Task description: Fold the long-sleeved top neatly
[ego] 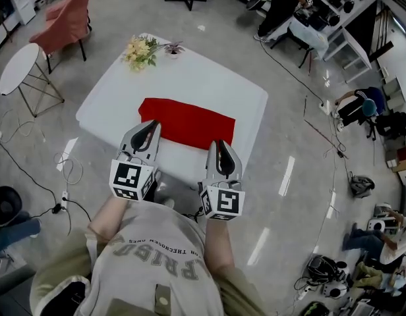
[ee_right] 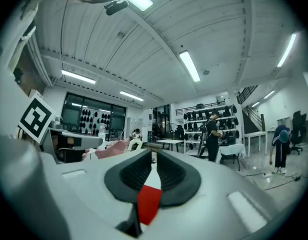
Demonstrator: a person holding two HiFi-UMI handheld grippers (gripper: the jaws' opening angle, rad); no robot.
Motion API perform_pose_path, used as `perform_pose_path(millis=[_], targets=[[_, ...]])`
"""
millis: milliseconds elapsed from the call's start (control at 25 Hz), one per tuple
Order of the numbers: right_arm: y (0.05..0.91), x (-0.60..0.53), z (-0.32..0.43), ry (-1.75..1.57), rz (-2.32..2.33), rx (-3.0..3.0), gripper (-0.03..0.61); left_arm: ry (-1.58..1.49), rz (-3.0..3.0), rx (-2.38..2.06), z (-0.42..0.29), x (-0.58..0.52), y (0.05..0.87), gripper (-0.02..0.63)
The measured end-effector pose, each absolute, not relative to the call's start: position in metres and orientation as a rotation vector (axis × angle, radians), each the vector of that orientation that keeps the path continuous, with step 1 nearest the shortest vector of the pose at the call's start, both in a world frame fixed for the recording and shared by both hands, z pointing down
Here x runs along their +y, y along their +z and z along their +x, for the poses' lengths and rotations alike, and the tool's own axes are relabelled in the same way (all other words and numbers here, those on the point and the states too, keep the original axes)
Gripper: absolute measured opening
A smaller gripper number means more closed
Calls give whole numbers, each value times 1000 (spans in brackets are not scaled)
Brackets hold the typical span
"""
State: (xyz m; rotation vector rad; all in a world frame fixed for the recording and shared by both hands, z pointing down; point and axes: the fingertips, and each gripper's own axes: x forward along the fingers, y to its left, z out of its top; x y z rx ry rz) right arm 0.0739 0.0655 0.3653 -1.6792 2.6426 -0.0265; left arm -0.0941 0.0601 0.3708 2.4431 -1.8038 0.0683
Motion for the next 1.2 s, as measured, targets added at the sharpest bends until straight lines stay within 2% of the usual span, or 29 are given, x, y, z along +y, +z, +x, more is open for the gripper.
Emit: perform_pose_path(millis=[40,1200], targets=[[365,68,75,-3,-1703,2641,2,74,2441,-1814,-94,62,371,18],[338,88,66,232,-1713,2645,0,55,2541,-1852,-69,75,349,12]])
